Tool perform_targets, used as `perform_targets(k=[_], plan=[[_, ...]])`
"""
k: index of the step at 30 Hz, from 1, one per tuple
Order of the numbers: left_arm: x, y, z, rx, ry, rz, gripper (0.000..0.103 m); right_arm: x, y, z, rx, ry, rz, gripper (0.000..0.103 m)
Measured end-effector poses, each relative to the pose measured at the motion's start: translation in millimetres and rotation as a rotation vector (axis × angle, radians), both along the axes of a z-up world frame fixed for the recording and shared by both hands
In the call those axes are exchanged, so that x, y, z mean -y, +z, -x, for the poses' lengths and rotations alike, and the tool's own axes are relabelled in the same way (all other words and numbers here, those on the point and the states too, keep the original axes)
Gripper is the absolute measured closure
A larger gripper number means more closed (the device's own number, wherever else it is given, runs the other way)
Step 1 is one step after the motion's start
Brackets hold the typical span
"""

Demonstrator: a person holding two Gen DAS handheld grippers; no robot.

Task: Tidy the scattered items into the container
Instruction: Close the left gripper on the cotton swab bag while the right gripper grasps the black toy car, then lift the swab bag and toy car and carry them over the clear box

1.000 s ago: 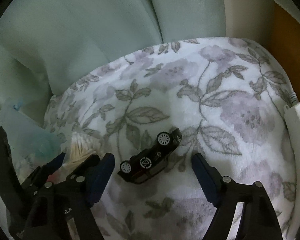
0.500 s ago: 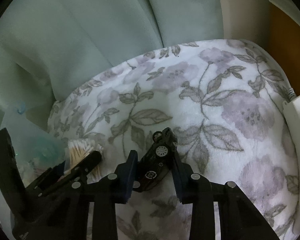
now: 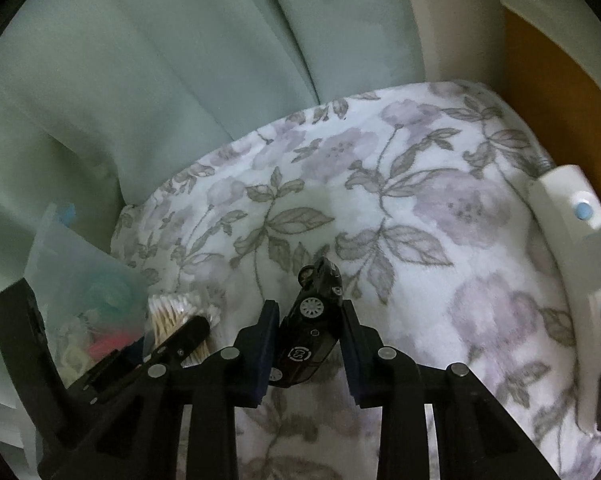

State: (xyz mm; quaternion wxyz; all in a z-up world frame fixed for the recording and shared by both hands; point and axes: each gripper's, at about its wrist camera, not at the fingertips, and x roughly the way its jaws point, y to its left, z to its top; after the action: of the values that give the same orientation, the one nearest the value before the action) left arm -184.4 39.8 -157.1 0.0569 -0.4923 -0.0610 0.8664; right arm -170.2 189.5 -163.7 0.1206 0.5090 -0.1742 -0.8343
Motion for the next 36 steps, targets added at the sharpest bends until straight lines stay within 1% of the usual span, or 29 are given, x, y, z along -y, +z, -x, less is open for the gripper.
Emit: perform_targets(k=[6, 17, 24, 29, 36], plan=[[-3, 33, -22, -0.048, -0.010, -0.014, 0.059, -8, 28, -22, -0.032, -0.016, 0.032, 0.071], [1, 113, -69, -0.182, -0.036, -0.055, 0.059, -8, 97, -73, -0.158, -0.013, 0.072, 0.071], [16, 165, -97, -0.283, -0.038, -0.083, 0.059, -1, 149, -101, -0.268, 0.012, 0.085, 0.071], [29, 191, -116, -0.338, -0.036, -0.098, 0.059, 13, 179, -119, -0.340, 0.039, 0.087, 0.071], [51, 216, -140, -0.403, -0.007, -0.114, 0.059, 30, 214, -140, -0.418, 0.080, 0.090, 0.070]])
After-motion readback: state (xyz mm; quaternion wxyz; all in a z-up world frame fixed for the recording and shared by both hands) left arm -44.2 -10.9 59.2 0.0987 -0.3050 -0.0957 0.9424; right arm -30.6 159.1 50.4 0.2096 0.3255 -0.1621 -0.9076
